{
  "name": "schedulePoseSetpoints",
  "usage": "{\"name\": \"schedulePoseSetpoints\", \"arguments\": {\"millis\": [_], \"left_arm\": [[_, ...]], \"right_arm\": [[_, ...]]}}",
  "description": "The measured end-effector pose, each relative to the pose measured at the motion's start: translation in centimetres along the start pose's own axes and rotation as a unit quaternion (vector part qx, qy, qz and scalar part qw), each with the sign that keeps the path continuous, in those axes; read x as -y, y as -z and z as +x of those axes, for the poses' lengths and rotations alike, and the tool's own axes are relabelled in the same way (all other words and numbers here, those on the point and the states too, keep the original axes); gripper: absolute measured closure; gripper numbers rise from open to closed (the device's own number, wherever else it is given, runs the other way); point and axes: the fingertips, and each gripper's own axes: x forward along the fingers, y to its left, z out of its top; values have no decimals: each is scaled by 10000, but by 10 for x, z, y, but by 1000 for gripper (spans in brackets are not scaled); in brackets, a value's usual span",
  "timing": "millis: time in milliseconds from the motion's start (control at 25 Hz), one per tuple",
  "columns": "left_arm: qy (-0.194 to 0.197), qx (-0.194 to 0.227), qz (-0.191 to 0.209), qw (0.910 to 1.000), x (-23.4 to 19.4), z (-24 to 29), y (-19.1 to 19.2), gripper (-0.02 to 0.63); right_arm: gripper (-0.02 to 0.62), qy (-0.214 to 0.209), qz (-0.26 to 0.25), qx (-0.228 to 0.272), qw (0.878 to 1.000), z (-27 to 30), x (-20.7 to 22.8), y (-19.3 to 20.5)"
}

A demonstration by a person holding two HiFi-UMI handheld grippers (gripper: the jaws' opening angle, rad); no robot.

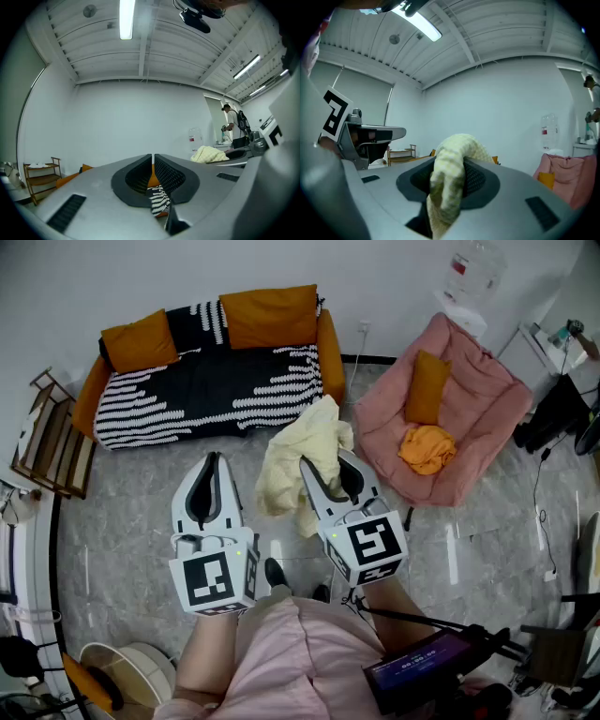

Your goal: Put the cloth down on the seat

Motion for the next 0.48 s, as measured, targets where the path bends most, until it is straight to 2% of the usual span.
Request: {"name": "schedulePoseSetpoints", "arguments": {"millis": [240,480], "left_arm": [[12,-20,-39,10000,-9,14,9,581],[82,-57,-59,9999,-39,41,19,581]], "right_arm": [[466,6,-43,-37,10000,15,4,4],[466,158,31,-92,9998,52,6,4]]}}
